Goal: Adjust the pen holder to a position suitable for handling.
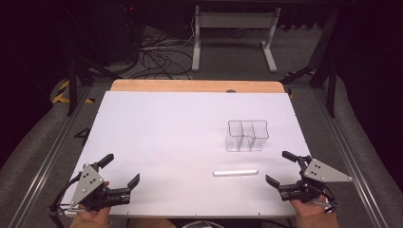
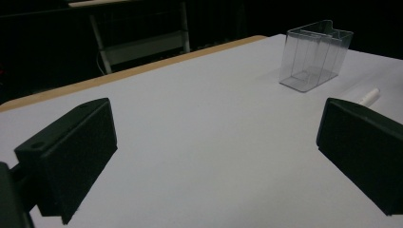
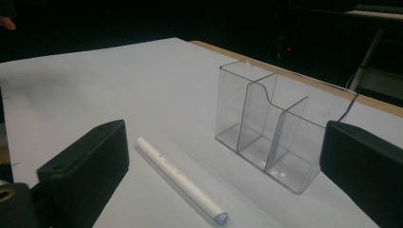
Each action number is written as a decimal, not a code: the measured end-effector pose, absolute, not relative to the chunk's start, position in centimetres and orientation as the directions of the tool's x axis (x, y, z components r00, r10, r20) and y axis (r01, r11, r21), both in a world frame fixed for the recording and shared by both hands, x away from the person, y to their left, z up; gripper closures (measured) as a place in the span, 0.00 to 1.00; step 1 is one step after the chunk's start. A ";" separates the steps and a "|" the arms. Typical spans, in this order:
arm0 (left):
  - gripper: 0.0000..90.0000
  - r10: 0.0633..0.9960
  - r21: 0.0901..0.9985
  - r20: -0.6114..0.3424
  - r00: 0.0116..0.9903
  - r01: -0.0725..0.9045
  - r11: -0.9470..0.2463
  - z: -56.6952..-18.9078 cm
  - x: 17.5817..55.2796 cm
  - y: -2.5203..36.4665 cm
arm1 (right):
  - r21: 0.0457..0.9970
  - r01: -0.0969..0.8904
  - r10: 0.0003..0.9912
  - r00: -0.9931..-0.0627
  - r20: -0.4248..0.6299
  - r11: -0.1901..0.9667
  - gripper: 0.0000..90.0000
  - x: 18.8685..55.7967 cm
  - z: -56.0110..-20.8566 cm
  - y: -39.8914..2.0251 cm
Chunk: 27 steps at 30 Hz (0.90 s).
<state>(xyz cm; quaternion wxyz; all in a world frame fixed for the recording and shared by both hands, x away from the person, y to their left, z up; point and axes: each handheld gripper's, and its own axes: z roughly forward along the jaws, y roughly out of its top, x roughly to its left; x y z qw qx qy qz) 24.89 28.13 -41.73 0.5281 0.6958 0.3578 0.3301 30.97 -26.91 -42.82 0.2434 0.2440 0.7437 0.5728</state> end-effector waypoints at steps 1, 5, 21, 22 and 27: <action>0.00 0.847 0.970 0.085 0.525 0.150 -0.190 -41.7 24.9 28.1 | 0.970 0.082 0.640 -0.764 -0.087 0.230 0.03 31.0 -42.8 -26.9; 0.01 0.846 0.968 0.103 0.524 0.143 -0.206 -41.7 24.8 28.0 | 0.968 0.072 0.634 -0.767 -0.101 0.240 0.03 30.9 -42.6 -26.8; 0.01 0.850 0.968 0.106 0.517 0.140 -0.206 -41.7 24.7 28.0 | 0.967 0.074 0.632 -0.768 -0.101 0.244 0.04 31.0 -42.2 -26.7; 0.01 0.850 0.968 0.105 0.517 0.141 -0.206 -41.7 24.7 28.0 | 0.966 0.076 0.631 -0.770 -0.100 0.246 0.04 31.1 -42.1 -26.7; 0.01 0.851 0.969 0.098 0.516 0.144 -0.199 -41.7 24.7 28.0 | 0.961 0.075 0.619 -0.777 -0.111 0.266 0.05 31.5 -41.4 -26.3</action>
